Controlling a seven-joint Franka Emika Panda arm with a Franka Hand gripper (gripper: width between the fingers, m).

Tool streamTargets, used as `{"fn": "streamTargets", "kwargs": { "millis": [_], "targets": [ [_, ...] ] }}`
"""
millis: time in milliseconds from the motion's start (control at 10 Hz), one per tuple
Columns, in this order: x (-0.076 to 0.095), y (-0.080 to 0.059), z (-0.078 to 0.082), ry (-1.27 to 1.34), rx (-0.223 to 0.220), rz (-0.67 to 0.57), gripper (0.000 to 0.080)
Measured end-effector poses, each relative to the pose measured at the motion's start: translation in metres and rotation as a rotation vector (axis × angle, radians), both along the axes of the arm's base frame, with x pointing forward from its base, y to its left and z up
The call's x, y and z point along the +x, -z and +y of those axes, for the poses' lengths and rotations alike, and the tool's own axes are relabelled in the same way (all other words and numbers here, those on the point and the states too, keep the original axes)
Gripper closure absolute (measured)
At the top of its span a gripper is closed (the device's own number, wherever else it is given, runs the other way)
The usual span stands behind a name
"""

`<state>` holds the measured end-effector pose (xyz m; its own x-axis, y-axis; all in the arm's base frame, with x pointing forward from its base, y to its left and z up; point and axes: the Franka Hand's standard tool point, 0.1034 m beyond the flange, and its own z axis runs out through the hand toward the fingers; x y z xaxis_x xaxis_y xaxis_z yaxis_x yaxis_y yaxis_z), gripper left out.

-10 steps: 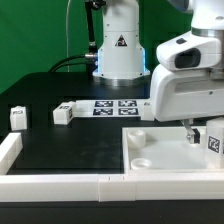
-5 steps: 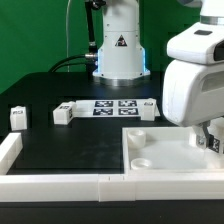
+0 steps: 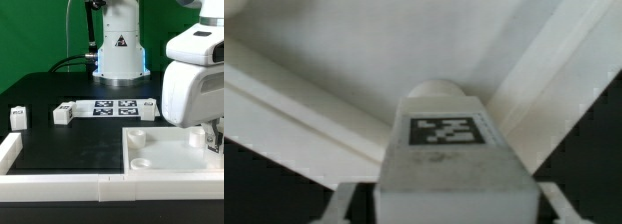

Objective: Assemble one leg

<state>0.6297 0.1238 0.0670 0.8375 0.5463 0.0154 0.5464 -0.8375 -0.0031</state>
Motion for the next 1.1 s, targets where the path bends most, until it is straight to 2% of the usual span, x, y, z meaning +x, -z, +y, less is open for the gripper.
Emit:
{"fn": "streamTargets", "kwargs": {
  "millis": [300,400,700,900,1100],
  "targets": [
    [0.0,0.0,0.0,0.067,0.002,0.001,0.051],
    [0.001,0.0,-0.001,0.34,0.027,0.0,0.051],
    [0.003,0.0,-0.007,0.78,0.055,0.016,0.051],
    [0.002,0.001,-0.008,0.999,0.049,0.026,0.0509],
    [0.001,0.0,-0.014,1.137,0.024,0.02,0.0501]
  ]
}}
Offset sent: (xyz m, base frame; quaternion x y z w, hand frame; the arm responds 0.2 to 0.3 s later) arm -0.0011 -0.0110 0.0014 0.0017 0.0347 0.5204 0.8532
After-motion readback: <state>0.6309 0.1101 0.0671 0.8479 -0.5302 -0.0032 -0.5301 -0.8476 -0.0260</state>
